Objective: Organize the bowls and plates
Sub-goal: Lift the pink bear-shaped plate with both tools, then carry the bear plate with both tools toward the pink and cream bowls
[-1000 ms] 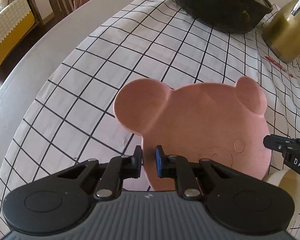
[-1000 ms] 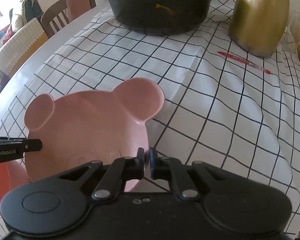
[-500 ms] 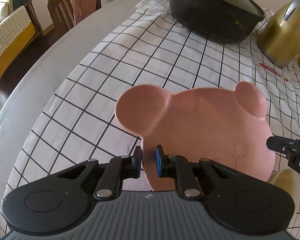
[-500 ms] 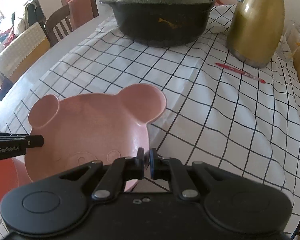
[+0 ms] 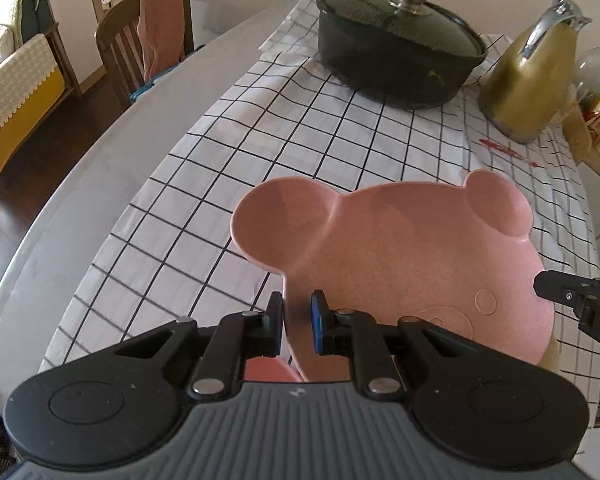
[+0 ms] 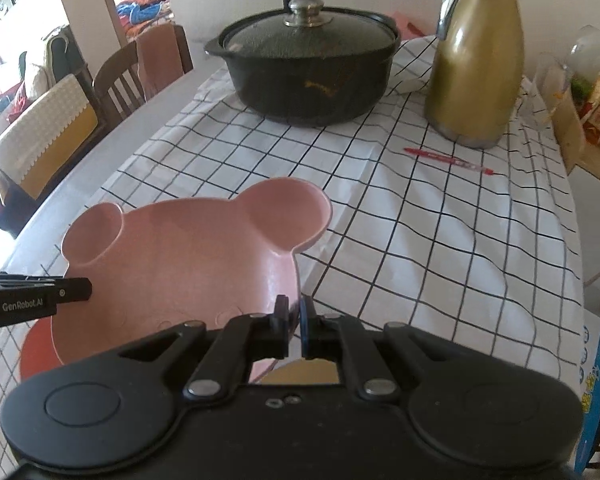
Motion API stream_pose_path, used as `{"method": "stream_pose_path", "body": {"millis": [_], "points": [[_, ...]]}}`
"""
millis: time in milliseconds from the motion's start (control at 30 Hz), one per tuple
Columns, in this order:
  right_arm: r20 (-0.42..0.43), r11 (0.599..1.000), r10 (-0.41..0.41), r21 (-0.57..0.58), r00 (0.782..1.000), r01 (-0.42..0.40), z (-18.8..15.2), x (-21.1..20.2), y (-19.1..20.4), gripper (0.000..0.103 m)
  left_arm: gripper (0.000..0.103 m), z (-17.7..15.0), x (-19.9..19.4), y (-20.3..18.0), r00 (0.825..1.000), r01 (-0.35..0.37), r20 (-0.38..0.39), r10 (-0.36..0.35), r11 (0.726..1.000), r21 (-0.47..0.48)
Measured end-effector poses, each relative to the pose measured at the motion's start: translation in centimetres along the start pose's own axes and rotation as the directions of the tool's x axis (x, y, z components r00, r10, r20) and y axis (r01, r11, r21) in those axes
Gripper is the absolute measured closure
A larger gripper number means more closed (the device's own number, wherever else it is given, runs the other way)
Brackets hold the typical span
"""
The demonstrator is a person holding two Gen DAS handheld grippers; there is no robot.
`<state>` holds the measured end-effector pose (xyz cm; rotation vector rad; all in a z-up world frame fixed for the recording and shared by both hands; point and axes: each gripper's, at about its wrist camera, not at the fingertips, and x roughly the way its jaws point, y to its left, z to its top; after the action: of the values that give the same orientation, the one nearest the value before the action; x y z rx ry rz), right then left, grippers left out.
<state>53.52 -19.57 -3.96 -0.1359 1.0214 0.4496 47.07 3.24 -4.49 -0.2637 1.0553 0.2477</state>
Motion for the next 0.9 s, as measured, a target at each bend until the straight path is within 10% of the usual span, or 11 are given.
{"method": "stream_pose_path", "body": {"millis": [900], "points": [[0.058, 0.997, -0.050, 0.065, 0.997, 0.047, -15.1, -14.2, 11.9, 0.099, 0.090, -15.6, -12.8, 8.9, 0.997, 0.068, 0.032, -0.070, 0.996, 0.062]]}}
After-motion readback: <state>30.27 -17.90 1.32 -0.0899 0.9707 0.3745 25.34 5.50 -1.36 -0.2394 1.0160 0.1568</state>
